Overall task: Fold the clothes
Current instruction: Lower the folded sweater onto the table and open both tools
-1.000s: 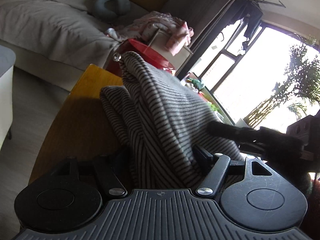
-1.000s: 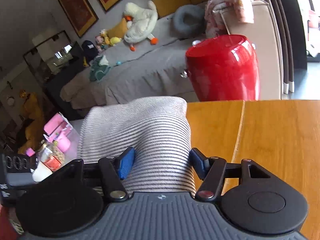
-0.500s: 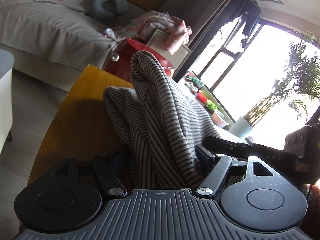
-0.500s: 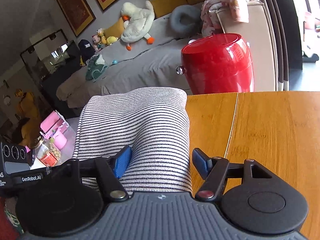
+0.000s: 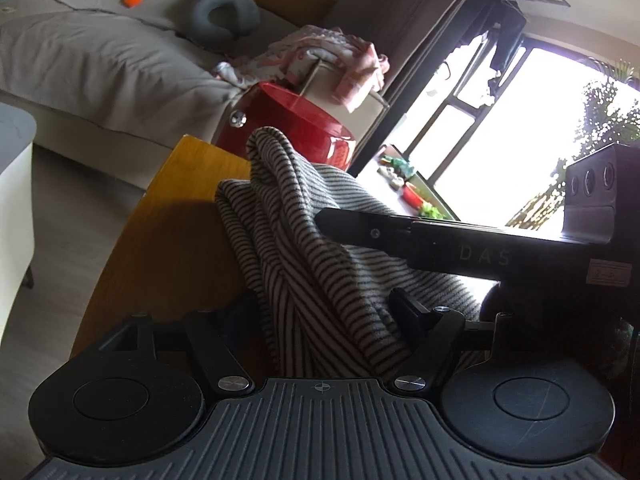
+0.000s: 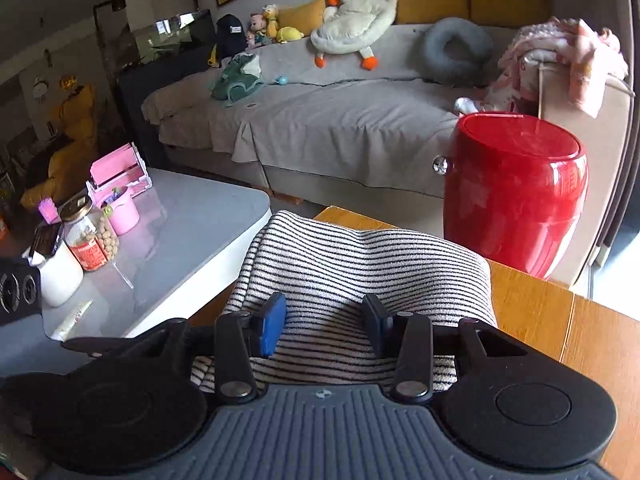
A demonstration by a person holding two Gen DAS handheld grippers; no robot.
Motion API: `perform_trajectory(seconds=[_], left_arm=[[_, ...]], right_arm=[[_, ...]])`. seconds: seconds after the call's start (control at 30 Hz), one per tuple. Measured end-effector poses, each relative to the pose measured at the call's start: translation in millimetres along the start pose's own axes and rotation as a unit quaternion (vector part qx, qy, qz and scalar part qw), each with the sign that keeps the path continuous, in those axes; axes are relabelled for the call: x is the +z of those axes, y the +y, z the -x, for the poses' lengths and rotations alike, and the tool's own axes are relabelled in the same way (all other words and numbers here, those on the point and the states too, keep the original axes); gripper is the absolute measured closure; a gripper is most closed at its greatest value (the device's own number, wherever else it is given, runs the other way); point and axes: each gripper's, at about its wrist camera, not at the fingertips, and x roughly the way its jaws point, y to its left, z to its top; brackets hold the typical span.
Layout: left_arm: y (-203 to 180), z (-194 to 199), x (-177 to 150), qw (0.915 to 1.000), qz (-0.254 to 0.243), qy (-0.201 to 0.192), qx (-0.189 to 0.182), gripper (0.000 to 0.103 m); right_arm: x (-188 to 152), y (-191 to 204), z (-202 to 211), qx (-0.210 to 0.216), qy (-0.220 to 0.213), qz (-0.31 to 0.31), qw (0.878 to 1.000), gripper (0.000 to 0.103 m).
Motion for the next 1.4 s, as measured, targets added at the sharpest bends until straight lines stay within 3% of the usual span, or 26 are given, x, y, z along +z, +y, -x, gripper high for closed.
perform_trajectory(seconds=[0.13, 0.23, 0.4, 0.53, 0.73, 0.8, 0.87, 1.0, 1.1, 1.17, 1.4], left_arm=[[-1, 1, 0, 1.0000, -0.003, -0.002, 0.000, 0.023], [-1, 6, 0, 1.0000, 0.004, -0.008, -0.002, 0.025], [-13, 28, 4, 0.9992, -0.004, -0.037, -0.015, 0.055], [-23, 19, 0, 0.9991, -0.031, -0.027, 0.007, 0.054], [-25, 10, -4, 0.9984, -0.044, -0.026, 0.022, 0.051], [-27, 7, -5, 0.9980, -0.050, -0.028, 0.027, 0.049], [-26, 7, -5, 0.9980, -0.049, -0.029, 0.029, 0.049], [-26, 10, -8, 0.9980, -0.040, -0.038, 0.031, 0.047], [-31, 23, -11, 0.9979, -0.022, -0.045, 0.040, 0.048], [-39, 36, -15, 0.9971, -0.024, -0.049, 0.052, 0.046], [-85, 84, -54, 0.9917, -0.062, -0.046, 0.103, 0.007]], right_arm=[[-4, -3, 23, -0.004, -0.021, -0.005, 1.000, 0.055], [-15, -17, 43, -0.028, -0.051, -0.033, 0.998, 0.044], [-46, -42, 66, -0.059, -0.054, -0.075, 0.994, 0.041], [-70, -57, 70, -0.042, -0.045, -0.120, 0.991, 0.034], [-71, -58, 56, -0.043, -0.048, -0.109, 0.992, 0.033], [-71, -59, 50, -0.050, -0.050, -0.108, 0.992, 0.022], [-73, -61, 47, -0.057, -0.053, -0.117, 0.990, 0.013], [-83, -65, 55, -0.045, -0.065, -0.156, 0.985, 0.012], [-89, -58, 74, -0.055, -0.076, -0.146, 0.985, 0.009], [-96, -51, 92, -0.061, -0.083, -0.130, 0.986, 0.001], [-136, -22, 148, -0.089, -0.060, -0.094, 0.990, 0.000]])
